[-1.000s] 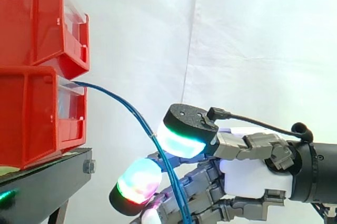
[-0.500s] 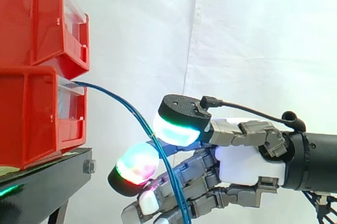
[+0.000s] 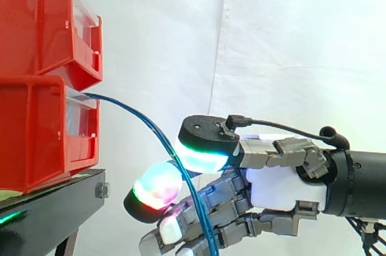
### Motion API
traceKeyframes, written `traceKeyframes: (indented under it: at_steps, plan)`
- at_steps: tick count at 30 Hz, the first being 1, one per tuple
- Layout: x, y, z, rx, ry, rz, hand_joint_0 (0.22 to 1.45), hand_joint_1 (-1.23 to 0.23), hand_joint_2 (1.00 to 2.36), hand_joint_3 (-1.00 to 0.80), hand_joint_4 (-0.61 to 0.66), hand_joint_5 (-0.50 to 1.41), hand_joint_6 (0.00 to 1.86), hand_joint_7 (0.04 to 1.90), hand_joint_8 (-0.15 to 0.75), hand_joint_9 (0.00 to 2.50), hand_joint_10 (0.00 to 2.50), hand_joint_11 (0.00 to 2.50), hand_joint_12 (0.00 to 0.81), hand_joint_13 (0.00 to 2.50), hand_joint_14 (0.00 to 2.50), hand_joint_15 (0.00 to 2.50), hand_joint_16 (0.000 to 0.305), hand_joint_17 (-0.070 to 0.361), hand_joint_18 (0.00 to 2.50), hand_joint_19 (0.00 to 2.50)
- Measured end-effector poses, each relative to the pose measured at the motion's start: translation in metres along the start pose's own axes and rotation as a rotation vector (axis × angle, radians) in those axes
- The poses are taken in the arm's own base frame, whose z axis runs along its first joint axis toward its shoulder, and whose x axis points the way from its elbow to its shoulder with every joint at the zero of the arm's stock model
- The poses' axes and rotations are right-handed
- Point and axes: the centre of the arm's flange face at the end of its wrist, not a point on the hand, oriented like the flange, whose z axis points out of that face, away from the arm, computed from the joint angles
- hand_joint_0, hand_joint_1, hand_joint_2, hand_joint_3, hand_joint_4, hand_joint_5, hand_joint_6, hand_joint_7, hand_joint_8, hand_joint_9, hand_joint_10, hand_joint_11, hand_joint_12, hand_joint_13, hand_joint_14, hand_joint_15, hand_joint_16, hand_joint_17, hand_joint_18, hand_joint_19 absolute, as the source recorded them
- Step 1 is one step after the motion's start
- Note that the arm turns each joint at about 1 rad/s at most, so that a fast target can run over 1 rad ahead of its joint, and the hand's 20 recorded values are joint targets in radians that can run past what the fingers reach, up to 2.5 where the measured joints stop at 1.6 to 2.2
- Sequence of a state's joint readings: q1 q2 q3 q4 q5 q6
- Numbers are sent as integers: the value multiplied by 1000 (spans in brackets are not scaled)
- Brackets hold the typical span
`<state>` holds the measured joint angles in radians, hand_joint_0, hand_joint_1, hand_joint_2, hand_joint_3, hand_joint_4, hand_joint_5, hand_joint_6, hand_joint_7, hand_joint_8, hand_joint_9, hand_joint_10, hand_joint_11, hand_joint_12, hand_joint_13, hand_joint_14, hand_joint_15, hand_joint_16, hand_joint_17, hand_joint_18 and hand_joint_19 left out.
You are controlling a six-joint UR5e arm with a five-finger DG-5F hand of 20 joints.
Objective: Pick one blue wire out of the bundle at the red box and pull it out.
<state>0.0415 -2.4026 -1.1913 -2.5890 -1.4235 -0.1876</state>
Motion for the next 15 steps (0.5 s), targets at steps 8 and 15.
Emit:
traceKeyframes:
  at_steps: [8,15]
  plan:
    - [-1,10,0,-3,0,-8,605,-648,1017,-161,270,-202,935,869,399,728,9,472,435,608,8,255,54,121,656,391]
    - [-3,15,-3,19,4,-20,607,-659,1015,-82,245,-191,952,865,420,764,11,486,454,632,8,254,58,130,694,368]
